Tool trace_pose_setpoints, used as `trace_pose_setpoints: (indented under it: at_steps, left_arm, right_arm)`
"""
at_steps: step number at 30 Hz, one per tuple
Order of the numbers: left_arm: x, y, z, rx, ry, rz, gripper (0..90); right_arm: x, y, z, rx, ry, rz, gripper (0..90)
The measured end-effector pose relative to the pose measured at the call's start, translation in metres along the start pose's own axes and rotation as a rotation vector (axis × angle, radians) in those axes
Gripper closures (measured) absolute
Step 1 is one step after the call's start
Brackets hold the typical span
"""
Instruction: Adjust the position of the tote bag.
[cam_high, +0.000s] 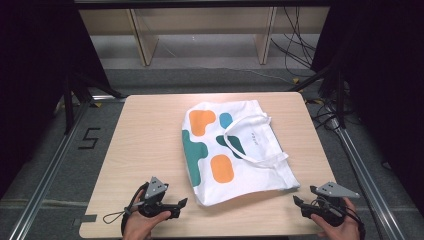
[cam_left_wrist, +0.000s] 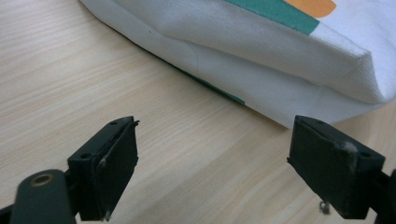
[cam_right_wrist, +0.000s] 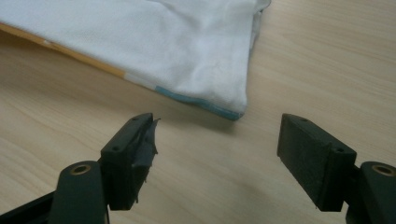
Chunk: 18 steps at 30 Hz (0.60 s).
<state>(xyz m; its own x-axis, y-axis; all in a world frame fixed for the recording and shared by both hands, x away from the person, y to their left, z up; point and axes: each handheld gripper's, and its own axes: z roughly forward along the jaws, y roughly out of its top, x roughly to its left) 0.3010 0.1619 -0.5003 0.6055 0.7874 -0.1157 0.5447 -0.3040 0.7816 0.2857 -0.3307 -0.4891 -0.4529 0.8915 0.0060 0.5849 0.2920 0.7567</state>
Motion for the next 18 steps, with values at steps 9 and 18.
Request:
trace_pose_setpoints:
  at_steps: [9,18]
  left_arm:
    - [-0.007,0.001,0.001,-0.036,-0.062,-0.057,15.0]
    - [-0.026,0.004,0.002,-0.058,-0.120,-0.064,18.3]
  right_arm:
    - [0.001,0.000,-0.002,-0.002,-0.012,0.076,28.0]
    - [-0.002,0.000,-0.002,0.010,-0.011,0.025,28.2]
